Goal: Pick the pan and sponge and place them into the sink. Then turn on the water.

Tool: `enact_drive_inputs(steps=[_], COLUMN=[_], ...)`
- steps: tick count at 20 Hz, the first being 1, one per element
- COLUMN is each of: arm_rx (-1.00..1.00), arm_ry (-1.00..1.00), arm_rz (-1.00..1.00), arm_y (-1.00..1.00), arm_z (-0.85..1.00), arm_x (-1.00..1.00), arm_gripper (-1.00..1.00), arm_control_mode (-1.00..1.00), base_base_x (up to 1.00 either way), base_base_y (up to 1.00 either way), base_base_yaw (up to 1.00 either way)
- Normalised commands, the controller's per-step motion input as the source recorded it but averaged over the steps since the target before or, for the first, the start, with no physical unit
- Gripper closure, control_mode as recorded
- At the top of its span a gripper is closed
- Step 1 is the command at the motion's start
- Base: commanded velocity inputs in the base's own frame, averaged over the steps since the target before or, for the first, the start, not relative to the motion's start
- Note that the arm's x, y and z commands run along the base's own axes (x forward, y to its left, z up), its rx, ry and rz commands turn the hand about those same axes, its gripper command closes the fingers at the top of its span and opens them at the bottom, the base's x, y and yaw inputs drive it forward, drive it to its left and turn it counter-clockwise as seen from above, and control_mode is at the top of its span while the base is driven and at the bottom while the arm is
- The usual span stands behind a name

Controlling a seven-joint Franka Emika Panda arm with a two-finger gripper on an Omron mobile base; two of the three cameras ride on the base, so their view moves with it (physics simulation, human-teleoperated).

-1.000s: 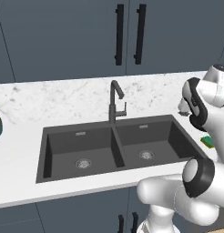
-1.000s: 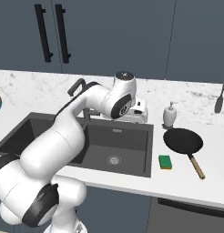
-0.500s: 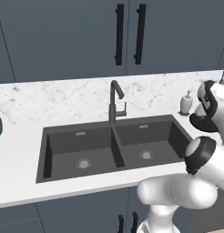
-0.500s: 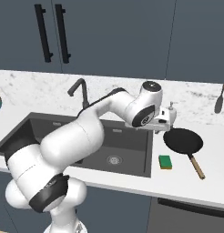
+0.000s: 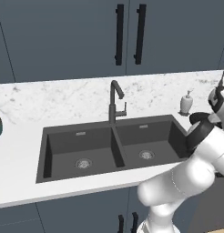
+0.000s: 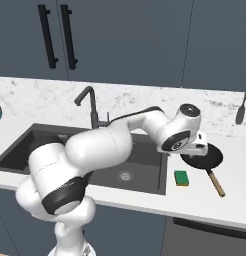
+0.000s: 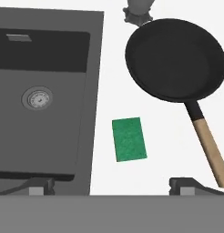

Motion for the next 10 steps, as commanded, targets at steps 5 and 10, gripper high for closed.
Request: enact_drive_inputs(steps=[5,10], arm_rx=[-0.08,-0.04], arm_ry=[0.03,0.01], arm_rz=[0.01,0.00], arm_y=[-0.36,-0.37], arm_z=[-0.28,-0.28], arm_x=[0.00,0.00], arm_gripper=[-1.00,-1.00], arm_control_mode=[-1.00,-1.00], base_base_x=[0.00,0.00], base_base_y=[0.00,0.00], base_base_yaw=[0.00,0.00])
